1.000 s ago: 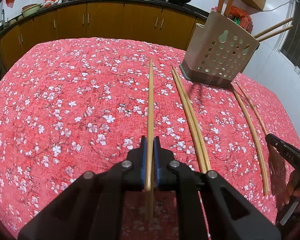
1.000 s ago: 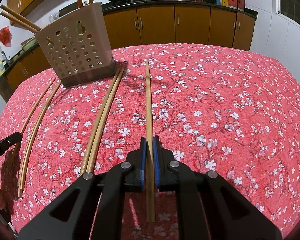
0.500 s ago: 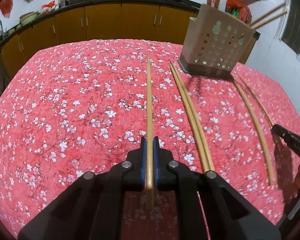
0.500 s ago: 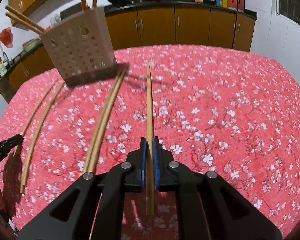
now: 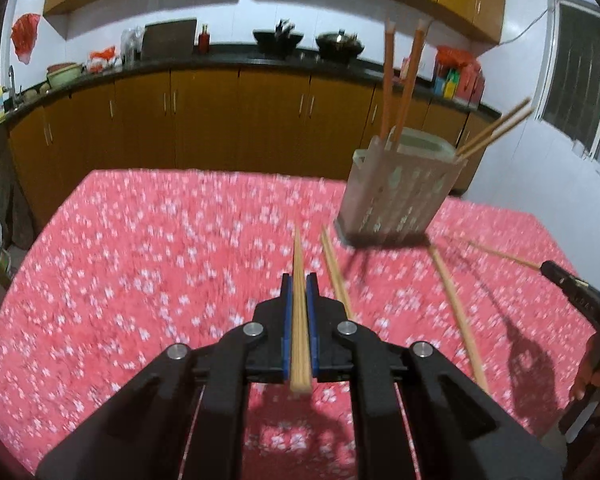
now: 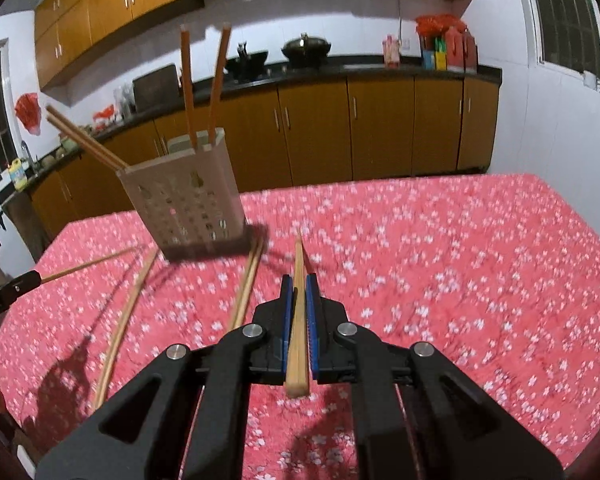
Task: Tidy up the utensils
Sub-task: 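Lift the right tool's chopstick toward the holder while the left tool lifts its chopstick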
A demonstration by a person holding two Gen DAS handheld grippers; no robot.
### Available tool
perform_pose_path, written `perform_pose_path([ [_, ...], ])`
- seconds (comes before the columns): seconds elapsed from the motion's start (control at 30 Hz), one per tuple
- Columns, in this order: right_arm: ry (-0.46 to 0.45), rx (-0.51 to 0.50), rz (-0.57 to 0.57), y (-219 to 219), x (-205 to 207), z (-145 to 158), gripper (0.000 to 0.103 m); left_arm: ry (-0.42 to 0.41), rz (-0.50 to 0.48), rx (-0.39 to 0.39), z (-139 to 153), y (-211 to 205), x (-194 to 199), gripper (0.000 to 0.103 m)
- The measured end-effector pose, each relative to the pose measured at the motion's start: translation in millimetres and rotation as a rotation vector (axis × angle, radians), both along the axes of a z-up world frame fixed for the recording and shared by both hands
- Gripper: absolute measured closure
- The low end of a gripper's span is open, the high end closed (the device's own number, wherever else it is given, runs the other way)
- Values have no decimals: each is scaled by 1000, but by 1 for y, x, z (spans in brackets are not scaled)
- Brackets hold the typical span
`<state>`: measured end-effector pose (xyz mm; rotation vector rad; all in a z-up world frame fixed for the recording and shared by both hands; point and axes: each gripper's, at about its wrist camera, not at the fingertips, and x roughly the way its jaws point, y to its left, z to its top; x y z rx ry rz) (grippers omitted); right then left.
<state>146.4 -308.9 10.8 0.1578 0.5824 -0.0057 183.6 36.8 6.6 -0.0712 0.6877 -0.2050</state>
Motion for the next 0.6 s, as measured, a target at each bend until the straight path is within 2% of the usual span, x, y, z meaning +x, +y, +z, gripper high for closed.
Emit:
perform_pose_path([
  [0.23, -89, -3, 2, 2, -4, 27, 95, -94, -12, -46, 38, 0, -7, 95],
  [0.6, -174, -12, 34, 10, -5, 54, 96, -159, -41, -74, 67, -2, -10, 95],
])
